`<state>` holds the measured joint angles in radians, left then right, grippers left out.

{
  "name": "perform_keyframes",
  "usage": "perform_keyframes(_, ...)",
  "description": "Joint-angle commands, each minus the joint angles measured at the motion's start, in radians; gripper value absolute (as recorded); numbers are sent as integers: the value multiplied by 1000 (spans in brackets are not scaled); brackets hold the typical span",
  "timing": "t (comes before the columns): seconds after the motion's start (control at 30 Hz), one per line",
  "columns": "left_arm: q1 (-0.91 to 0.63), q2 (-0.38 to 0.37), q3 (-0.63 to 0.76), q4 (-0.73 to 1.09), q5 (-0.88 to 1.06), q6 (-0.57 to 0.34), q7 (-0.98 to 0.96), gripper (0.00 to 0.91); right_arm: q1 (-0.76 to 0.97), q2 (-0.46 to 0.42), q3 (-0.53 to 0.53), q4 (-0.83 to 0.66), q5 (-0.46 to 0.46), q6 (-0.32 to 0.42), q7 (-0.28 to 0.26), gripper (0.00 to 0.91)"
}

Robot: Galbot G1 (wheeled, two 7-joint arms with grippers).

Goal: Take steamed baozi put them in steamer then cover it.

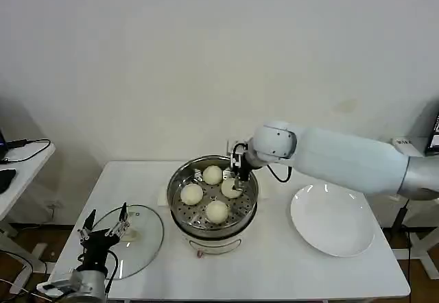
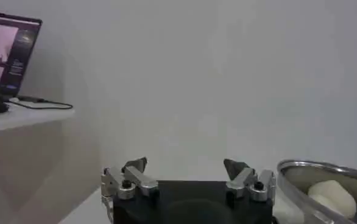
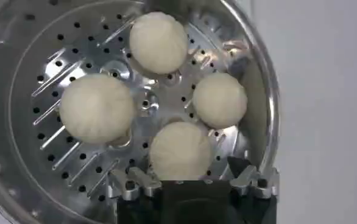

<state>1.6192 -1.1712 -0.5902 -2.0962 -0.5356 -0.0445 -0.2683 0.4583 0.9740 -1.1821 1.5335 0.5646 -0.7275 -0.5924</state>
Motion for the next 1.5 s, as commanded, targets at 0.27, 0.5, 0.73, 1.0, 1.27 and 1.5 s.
perform_keyframes(0.27,-3,19,-1,13,7,28,-4,907,-76,-275,231,253,38,37,333,907)
perform_keyframes(0.5,-2,19,6,13,13,42,-6,907,-489,-458,618,310,-42,219,550,907)
perform_keyframes(0.73,-5,10,23,24,33,43,-5,907,-1079,-456,1249,409,-188,385,580,907)
perform_keyframes(1.0,0,4,30,42,105,35,3,907,-1715,-120,1916,477,-351,688,491,907)
perform_keyframes(1.27,20,23,30,29,290,125,-35,907,-1947,246,2172,408,-346,987,389,907)
perform_keyframes(1.5,71,59,-18,60,785,147,19,907,-2113,322,2206,429,-237,1114,339,907)
